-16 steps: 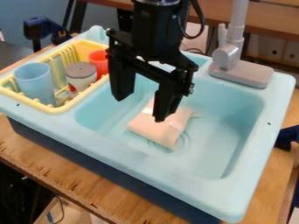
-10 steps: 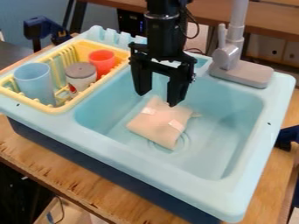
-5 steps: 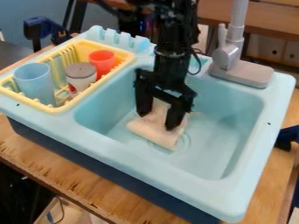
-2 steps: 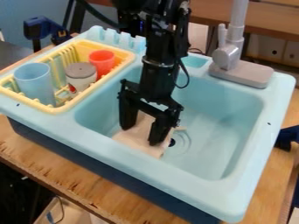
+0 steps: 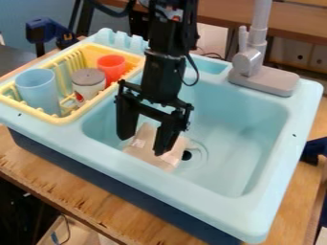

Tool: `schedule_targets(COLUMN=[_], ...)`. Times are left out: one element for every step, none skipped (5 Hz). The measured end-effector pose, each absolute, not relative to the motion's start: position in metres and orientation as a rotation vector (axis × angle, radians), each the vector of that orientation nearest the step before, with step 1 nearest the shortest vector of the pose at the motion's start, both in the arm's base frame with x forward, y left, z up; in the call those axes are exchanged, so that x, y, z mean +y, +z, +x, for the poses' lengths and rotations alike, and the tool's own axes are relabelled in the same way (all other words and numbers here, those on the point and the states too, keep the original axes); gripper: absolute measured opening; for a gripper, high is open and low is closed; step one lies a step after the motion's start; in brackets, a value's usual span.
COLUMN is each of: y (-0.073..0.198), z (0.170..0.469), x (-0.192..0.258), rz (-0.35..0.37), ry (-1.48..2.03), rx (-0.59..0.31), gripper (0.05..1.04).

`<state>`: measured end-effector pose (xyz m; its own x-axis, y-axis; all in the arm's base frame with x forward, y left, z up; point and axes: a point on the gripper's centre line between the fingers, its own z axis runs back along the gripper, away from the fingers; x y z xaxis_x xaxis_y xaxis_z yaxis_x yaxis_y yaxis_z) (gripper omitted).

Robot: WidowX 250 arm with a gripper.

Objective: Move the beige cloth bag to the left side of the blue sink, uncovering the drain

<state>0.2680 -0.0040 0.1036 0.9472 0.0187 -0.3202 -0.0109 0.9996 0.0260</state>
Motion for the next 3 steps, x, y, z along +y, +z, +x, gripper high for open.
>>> schedule_targets(y=[0.112, 0.139, 0.170], z=[0.271, 0.274, 0.256], x=[-0.005, -0.018, -0.019], rz=[0.018, 0.001, -0.004], ry=[-0.013, -0.070, -0.121], rx=[0.273, 0.138, 0.037], gripper=[1.000, 1.000, 1.000])
